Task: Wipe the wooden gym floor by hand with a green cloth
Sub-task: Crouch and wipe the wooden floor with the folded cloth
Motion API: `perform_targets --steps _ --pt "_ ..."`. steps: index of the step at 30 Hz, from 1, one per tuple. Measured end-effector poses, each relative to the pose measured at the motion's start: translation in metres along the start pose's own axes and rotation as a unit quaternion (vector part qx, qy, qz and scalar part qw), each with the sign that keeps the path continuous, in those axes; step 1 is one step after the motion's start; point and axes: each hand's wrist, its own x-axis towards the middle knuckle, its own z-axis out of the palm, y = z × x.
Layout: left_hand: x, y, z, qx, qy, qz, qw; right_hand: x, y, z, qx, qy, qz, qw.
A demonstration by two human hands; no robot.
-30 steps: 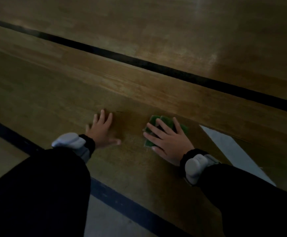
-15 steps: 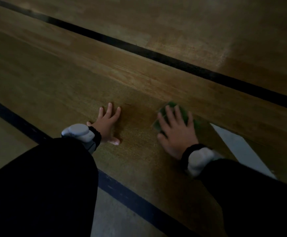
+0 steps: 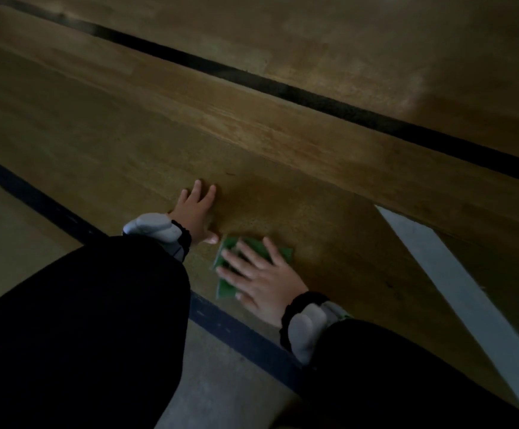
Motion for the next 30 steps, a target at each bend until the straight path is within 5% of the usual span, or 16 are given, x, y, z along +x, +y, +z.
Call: perform_targets --steps 10,16,21,30 --pt "-0.077 -0.005 0.028 0.051 0.038 0.018 0.998 -0.01 0.116 -0.038 -0.004 0.046 0.324 0.945" --pt "-0.102 -0.031 0.035 0.012 0.037 -0.028 0.999 0.005 0.104 -0.032 -0.003 0.082 0.373 0.924" --pt "-0.088 -0.036 0.029 -0.003 0.036 -0.046 0.998 0.019 0.078 -0.037 0.004 0.051 0.273 0.961" --pt "-0.059 -0.03 0.025 -0.03 0.037 -0.051 0.998 0.029 -0.051 -0.002 0.019 -0.041 -0.037 0.998"
